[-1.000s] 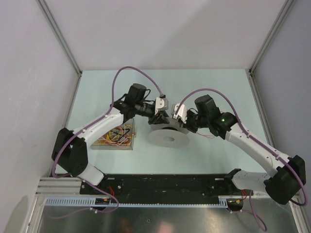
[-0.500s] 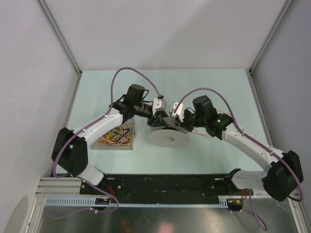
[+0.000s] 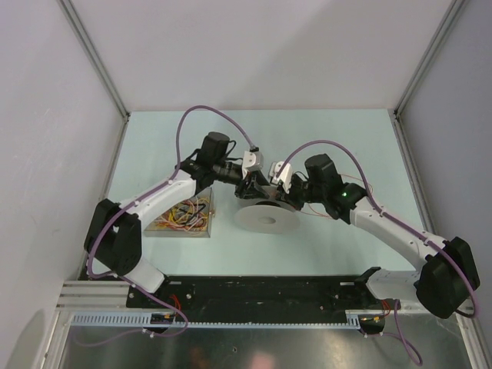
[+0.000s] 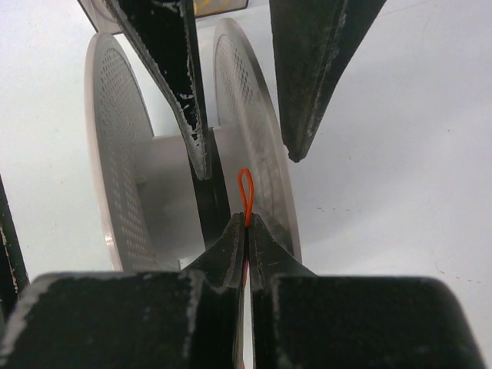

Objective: Wrap the cables

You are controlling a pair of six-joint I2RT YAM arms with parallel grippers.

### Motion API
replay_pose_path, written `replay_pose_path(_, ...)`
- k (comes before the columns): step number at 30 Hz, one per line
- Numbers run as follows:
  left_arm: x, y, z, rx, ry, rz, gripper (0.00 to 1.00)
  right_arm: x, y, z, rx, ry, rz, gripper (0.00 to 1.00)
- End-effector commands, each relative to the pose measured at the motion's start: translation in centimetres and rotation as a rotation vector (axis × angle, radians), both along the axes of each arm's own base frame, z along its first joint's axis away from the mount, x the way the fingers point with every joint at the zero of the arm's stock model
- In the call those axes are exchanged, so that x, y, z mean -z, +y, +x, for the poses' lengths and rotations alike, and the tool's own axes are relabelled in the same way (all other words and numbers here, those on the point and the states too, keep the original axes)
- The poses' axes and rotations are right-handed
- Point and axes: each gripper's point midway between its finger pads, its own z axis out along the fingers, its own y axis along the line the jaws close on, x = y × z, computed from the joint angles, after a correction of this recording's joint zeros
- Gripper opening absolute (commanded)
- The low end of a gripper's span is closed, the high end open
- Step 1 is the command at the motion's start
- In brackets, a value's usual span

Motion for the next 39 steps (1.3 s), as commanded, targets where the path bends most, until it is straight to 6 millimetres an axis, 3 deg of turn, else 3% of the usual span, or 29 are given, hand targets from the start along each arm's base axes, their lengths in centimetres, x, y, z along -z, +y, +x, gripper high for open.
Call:
replay_pose_path(1,-0.9,-0.7,0.1,0.015,-0.011,-0.038,0.46,-1.4,0.5,0.9,0.025,-0.024,0.066,0.00)
replay_pose_path(9,-0.5,-1.2,0.0,0.018,-0.002,-0.033,0.44,-1.6,0.4,1.5,0.051,-0.018,0.092,0.00)
replay_pose_path(25,0.1,-1.5,0.0,0.011,0.016,-0.022,0.41,-0.9,0.8,0.4,0.003,0.009,0.084,0.00)
replay_pose_path(39,1.1,-1.4,0.2,-0.017,0.023,-0.001,0.33,-0.8,1.1,0.9,0.024,0.013,0.095,0.00)
